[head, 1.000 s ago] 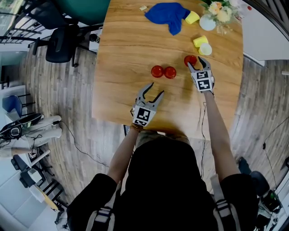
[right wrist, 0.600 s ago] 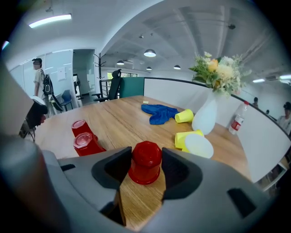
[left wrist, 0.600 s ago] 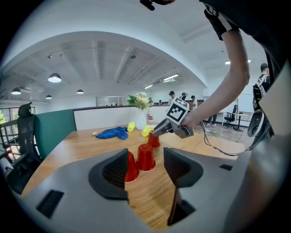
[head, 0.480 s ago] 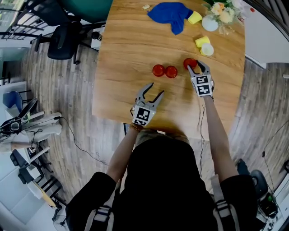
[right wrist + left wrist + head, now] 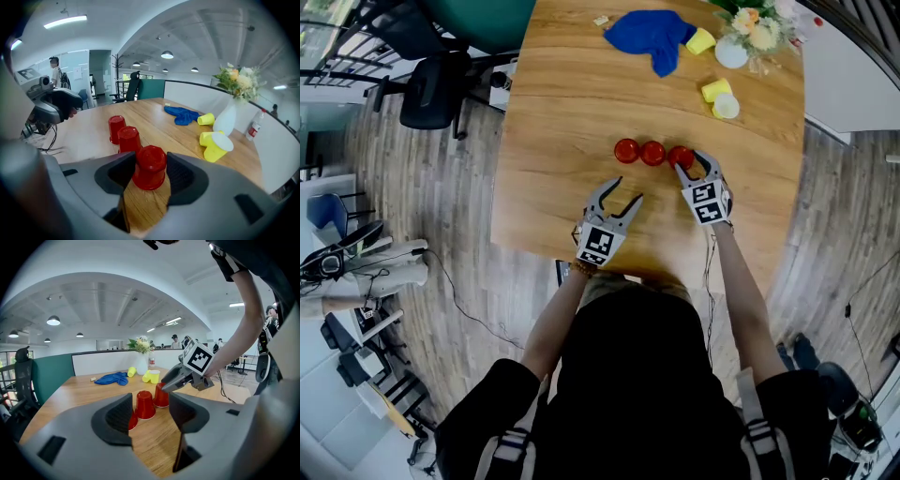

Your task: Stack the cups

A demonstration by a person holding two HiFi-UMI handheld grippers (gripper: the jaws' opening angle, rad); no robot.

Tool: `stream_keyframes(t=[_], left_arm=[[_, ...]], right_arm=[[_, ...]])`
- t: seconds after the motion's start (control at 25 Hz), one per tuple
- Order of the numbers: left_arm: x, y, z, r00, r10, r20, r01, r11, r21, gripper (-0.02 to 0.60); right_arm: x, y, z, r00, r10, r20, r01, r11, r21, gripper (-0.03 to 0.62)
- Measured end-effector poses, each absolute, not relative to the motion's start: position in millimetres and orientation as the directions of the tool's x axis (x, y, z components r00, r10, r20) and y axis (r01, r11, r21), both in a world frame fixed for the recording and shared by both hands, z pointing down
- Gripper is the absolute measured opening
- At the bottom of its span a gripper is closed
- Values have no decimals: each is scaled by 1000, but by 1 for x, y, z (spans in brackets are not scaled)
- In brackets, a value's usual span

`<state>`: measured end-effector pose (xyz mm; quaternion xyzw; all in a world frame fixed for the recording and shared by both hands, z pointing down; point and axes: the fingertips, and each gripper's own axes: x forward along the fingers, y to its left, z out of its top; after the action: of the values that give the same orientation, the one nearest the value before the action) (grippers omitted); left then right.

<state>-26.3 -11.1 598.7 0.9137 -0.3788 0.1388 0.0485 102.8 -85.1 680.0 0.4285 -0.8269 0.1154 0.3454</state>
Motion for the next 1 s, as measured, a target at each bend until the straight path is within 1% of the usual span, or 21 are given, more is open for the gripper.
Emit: stream_keyframes(t=[0.4, 0.64, 0.68, 0.72, 0.76, 0.84, 1.0], left_arm=[[-29, -8, 599, 667, -683, 296, -711, -703, -18, 252], [-28, -9, 597, 666, -687, 292, -714, -700, -19, 252], [-27, -9, 597, 667, -686, 292, -713, -701, -19, 252], [-25, -8, 596, 669, -684, 291, -711, -703, -18, 252], [-24, -8, 596, 671, -683, 289, -710, -704, -17, 252], [-23, -8, 595, 674, -681, 287, -707, -707, -18, 252], [-25, -7, 591, 674, -682, 284, -705, -708, -26, 252]], right_arm=[[99, -86, 691, -386, -617, 686, -778, 618, 117, 219], [96, -86, 690, -399, -623, 672, -765, 630, 130, 224], [95, -85, 689, -410, -621, 668, -764, 634, 122, 242], [94, -84, 687, -424, -620, 660, -765, 636, 105, 283], [94, -83, 684, -441, -622, 647, -768, 634, 85, 294], [93, -82, 671, -472, -637, 610, -772, 632, 63, 293], [106, -88, 646, -481, -674, 561, -770, 631, 98, 293]])
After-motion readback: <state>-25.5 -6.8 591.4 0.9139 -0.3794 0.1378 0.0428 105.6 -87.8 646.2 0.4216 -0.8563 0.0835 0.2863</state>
